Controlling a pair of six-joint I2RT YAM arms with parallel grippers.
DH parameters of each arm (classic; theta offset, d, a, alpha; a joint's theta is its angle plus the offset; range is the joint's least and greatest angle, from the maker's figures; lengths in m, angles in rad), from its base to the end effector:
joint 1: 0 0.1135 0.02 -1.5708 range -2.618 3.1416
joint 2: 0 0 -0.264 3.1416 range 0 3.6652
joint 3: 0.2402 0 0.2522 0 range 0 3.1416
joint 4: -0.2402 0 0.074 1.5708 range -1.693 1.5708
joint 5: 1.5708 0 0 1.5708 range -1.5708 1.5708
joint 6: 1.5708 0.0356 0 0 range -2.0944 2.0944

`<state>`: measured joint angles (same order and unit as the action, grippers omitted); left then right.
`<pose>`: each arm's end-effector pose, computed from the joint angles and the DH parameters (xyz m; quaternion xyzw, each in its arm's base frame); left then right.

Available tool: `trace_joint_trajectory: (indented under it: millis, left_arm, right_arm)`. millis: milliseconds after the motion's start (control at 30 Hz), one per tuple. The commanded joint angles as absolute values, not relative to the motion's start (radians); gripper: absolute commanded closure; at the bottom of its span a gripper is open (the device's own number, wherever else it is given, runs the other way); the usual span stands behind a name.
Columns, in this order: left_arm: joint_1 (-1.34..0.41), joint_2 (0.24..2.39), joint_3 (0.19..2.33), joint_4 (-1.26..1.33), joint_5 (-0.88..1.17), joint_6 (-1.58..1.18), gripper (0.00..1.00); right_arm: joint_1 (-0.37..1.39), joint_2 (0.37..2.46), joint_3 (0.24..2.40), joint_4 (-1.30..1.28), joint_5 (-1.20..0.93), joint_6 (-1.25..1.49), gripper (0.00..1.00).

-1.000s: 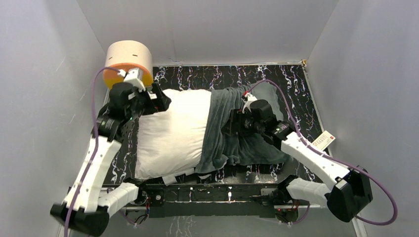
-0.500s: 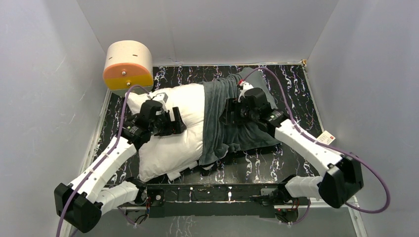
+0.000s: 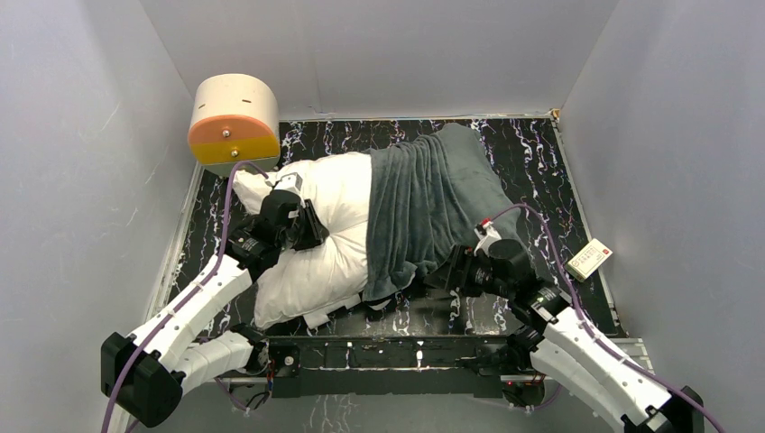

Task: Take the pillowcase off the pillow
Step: Remove the pillow from the pillowcase.

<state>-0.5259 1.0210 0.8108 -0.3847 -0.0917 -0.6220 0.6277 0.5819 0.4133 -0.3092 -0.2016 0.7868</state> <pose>0.1961 -0.1100 0.2848 -0.0638 0.8803 -0.2203 0.4153 0.1154 0.0925 0.2266 0.0154 0.8515 0.4013 0.3372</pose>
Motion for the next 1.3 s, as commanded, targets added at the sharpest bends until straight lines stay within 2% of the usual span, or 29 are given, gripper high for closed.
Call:
trace_joint_trajectory:
  millis: [0,67,267,367,433,500,533,567,633,700,767,833,900,1000,1067,1133,1267]
  left_arm:
    - [-0.532,1.081,0.752,-0.495,-0.085,-0.606,0.89]
    - [-0.532,1.081,0.759,-0.502,-0.082,-0.604,0.99]
    - [-0.532,1.060,0.770,-0.534,-0.104,-0.600,1.00]
    - [-0.532,1.046,0.769,-0.536,-0.112,-0.595,1.00]
    - [-0.532,1.048,0.774,-0.543,-0.114,-0.585,1.00]
    - [-0.532,1.054,0.785,-0.576,-0.139,-0.595,1.00]
    - [-0.532,1.056,0.790,-0.592,-0.165,-0.602,1.00]
    - [-0.532,1.056,0.794,-0.606,-0.189,-0.607,1.00]
    - [-0.533,1.050,0.805,-0.631,-0.234,-0.610,1.00]
    - [-0.532,1.039,0.807,-0.643,-0.260,-0.611,1.00]
    - [-0.531,1.029,0.806,-0.641,-0.265,-0.607,1.00]
    - [-0.531,1.028,0.808,-0.638,-0.262,-0.600,1.00]
    - [-0.531,1.030,0.811,-0.637,-0.257,-0.597,1.00]
    - [-0.531,1.032,0.813,-0.621,-0.233,-0.592,1.00]
    - [-0.531,1.033,0.813,-0.613,-0.217,-0.592,1.00]
    - [-0.531,1.032,0.813,-0.608,-0.211,-0.590,1.00]
    - [-0.531,1.031,0.815,-0.607,-0.203,-0.583,1.00]
  right_arm:
    - [0.625,0.607,0.362,-0.161,-0.222,0.912,0.19]
    - [0.625,0.633,0.354,-0.120,-0.175,0.905,0.19]
    - [0.625,0.694,0.322,0.083,-0.087,0.891,0.24]
    - [0.625,0.721,0.357,-0.005,0.129,0.870,0.40]
    - [0.625,0.723,0.386,-0.048,0.257,0.809,0.55]
    - [0.625,0.713,0.375,-0.026,0.352,0.769,0.83]
    - [0.626,0.704,0.376,-0.016,0.381,0.741,0.93]
    - [0.625,0.692,0.388,-0.030,0.411,0.712,0.98]
    - [0.624,0.669,0.432,-0.115,0.516,0.690,1.00]
    - [0.626,0.651,0.470,-0.212,0.696,0.688,1.00]
    - [0.626,0.636,0.511,-0.284,0.776,0.674,1.00]
    - [0.625,0.621,0.544,-0.304,0.741,0.619,0.99]
    - [0.625,0.616,0.554,-0.294,0.629,0.598,0.88]
    - [0.625,0.641,0.549,-0.289,0.449,0.588,0.63]
    - [0.625,0.669,0.538,-0.311,0.437,0.649,0.52]
    - [0.625,0.703,0.519,-0.339,0.490,0.715,0.29]
    - [0.609,0.740,0.495,-0.283,0.478,0.769,0.27]
